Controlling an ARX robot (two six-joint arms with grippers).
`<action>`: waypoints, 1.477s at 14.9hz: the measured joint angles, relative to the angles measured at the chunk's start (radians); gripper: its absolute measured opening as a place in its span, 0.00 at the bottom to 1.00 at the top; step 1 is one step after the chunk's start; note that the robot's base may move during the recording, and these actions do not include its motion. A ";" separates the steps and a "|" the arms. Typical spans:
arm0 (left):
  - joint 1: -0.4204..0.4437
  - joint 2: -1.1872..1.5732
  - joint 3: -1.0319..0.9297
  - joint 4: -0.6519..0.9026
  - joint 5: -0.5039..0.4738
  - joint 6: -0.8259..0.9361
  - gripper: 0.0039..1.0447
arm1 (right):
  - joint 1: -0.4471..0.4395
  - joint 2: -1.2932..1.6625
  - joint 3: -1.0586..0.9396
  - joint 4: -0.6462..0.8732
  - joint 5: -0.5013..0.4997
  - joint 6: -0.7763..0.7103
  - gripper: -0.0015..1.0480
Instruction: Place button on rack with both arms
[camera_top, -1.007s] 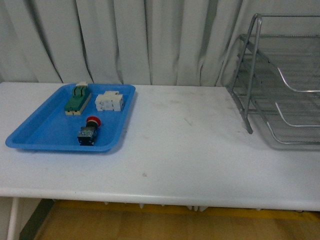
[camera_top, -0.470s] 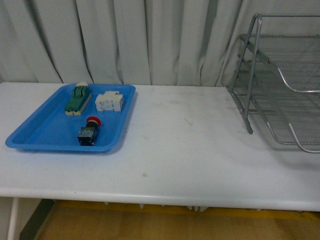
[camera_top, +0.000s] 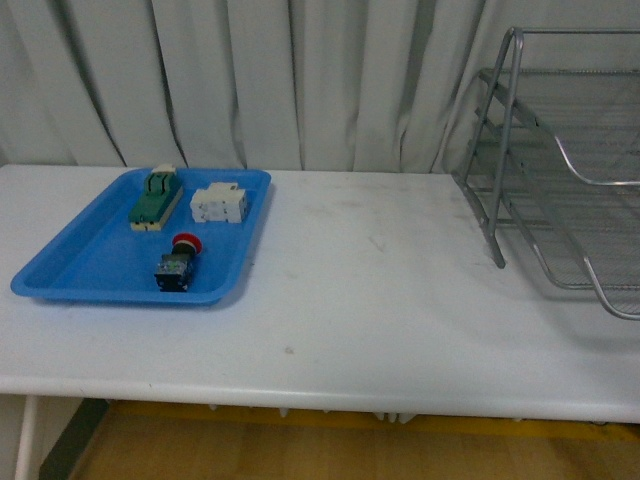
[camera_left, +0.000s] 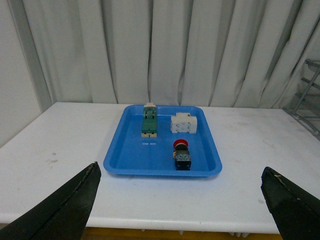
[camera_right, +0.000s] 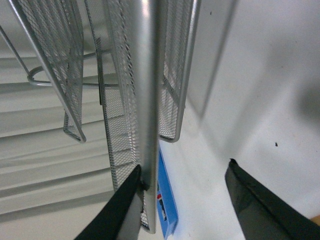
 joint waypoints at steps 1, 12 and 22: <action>0.000 0.000 0.000 0.000 0.000 0.000 0.94 | 0.000 0.000 0.000 -0.004 -0.001 0.004 0.53; 0.000 0.000 0.000 0.000 -0.002 0.000 0.94 | -0.095 -0.608 -0.370 -0.091 0.071 0.000 0.85; 0.000 0.000 0.000 0.000 0.000 0.000 0.94 | 0.302 -1.515 -0.663 -0.612 0.648 -1.149 0.24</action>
